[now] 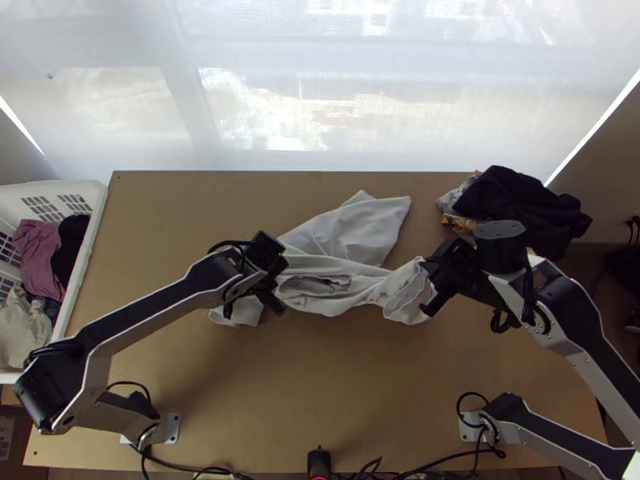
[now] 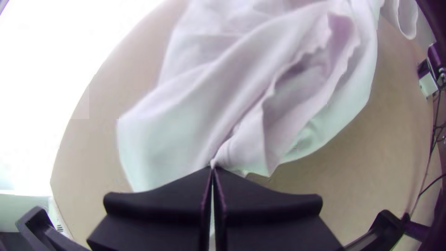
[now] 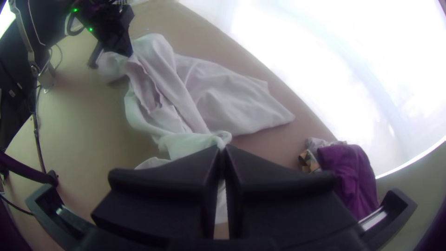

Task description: Fold the t-shirt

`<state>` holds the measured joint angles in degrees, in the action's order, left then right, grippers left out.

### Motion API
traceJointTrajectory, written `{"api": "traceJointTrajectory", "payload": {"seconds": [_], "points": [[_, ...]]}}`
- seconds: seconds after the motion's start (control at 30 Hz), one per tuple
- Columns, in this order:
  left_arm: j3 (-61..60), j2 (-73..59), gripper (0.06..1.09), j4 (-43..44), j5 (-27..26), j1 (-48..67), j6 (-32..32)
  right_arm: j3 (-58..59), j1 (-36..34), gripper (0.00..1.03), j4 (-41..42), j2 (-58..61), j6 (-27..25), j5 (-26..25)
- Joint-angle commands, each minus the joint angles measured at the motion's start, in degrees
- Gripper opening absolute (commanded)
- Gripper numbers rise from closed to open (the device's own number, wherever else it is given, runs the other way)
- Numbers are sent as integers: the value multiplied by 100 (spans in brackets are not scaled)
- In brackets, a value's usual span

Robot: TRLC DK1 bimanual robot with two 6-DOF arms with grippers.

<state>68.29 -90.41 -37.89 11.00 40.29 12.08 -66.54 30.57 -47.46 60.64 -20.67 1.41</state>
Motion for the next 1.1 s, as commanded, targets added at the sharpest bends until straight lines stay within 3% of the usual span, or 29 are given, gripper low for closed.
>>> {"api": "traceJointTrajectory", "payload": {"seconds": [0.0, 0.2, 0.53, 0.87, 1.07], "points": [[765, 709, 9, -263, -2, -672, 32, -992, -7, 3, -114, 378, -245, -62], [1679, 1228, 9, -289, 7, -1226, 14, -1985, 19, 3, -193, 774, -676, -167], [3366, 1685, 9, -140, 262, -1867, -3, -2943, 547, 3, -9, 958, -1361, -765], [4702, 1966, 9, 326, 833, -2280, -3, -3128, 1461, 3, 1081, 1002, -2346, -1380], [5106, 2282, 9, 774, 868, -3054, 5, -3031, 1909, 3, 1811, 1002, -2864, -1565]]}}
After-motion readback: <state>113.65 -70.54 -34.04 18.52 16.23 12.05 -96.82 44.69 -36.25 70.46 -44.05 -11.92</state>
